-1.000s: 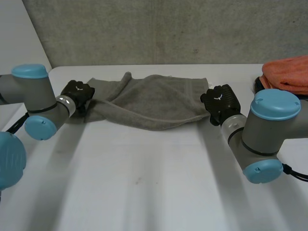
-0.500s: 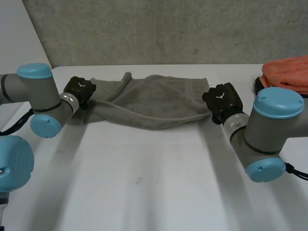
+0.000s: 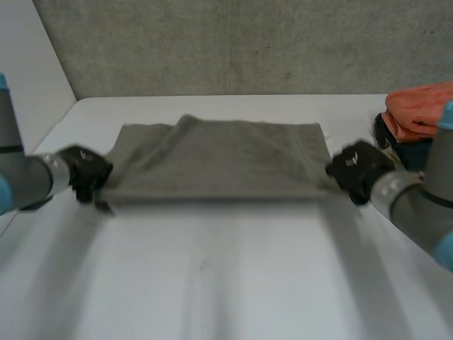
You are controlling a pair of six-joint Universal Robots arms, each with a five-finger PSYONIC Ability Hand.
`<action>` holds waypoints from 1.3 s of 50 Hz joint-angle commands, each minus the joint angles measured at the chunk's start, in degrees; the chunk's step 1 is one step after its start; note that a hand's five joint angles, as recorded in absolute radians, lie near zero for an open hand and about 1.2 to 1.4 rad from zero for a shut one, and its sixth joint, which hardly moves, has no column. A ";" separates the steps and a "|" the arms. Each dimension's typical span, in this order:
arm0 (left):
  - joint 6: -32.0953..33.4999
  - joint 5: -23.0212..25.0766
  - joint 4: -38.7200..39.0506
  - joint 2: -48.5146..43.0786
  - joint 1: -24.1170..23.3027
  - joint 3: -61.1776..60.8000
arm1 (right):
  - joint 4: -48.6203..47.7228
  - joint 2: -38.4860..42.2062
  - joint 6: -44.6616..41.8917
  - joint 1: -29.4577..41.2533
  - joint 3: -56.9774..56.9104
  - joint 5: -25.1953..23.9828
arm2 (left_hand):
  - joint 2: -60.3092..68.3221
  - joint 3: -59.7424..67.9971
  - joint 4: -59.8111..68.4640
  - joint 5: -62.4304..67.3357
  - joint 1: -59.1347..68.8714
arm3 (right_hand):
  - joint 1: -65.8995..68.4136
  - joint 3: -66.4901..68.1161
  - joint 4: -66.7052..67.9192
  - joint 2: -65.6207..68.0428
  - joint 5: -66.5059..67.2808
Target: Fold the laundry.
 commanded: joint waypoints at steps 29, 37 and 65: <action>9.56 -1.31 6.55 -25.71 -4.65 32.94 | -14.73 21.51 3.69 5.58 -20.84 14.91 | 11.57 11.90 11.38 13.56 13.55 | 14.41 11.80 11.32 12.23 11.60; 9.12 -0.87 9.01 -34.16 -4.83 44.21 | -30.38 29.33 2.20 6.64 -25.85 14.74 | 11.57 11.90 11.38 13.56 13.55 | 14.41 11.80 11.32 12.23 11.60; -0.02 2.91 21.23 -16.94 -2.46 19.18 | -34.35 28.02 9.58 6.81 -24.54 16.76 | -58.43 -58.10 -58.62 -56.44 -56.45 | -55.59 -58.20 -58.68 -57.77 -58.40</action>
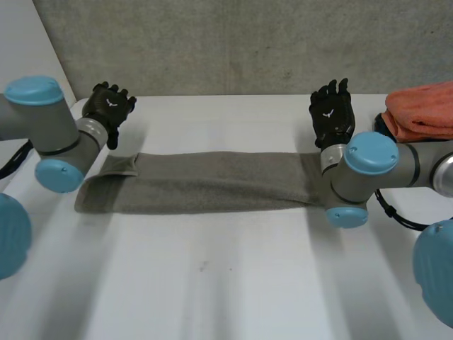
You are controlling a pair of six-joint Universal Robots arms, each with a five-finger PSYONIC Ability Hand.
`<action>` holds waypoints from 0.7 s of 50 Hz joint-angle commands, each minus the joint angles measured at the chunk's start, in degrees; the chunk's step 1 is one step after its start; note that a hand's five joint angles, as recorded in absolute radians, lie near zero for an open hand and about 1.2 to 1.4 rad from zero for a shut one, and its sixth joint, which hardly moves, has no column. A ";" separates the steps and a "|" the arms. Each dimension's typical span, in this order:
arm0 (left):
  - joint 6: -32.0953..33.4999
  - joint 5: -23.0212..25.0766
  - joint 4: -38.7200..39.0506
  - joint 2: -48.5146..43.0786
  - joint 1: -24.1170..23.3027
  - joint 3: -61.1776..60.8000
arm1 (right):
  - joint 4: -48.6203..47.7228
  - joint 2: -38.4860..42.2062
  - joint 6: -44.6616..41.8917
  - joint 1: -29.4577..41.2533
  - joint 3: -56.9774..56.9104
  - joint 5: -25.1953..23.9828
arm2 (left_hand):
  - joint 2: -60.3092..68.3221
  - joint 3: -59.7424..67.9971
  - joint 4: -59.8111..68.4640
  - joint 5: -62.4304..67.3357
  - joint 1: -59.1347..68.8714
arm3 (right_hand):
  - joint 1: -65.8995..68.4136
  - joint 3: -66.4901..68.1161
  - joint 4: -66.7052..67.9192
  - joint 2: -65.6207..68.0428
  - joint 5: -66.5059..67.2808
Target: Fold the laundry.
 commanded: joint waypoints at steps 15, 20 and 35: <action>1.01 7.05 -3.43 -1.04 5.28 -7.62 | 18.16 -8.88 7.98 -0.42 5.67 -3.27 | -1.55 -1.94 -1.28 -2.79 -0.68 | -2.64 -1.94 -2.23 -1.78 -3.17; 1.54 2.13 -1.85 -7.81 6.42 2.75 | 18.25 -9.58 8.16 -0.51 6.19 -3.09 | -1.55 -1.94 -1.28 -2.79 -0.68 | -2.64 -1.94 -2.23 -1.78 -3.17; -5.14 -4.83 -2.38 -0.19 5.37 -2.66 | 18.60 -11.87 8.33 -1.92 9.53 -3.71 | -1.55 -1.94 -1.28 -2.79 -0.68 | -2.64 -1.94 -2.23 -1.78 -3.17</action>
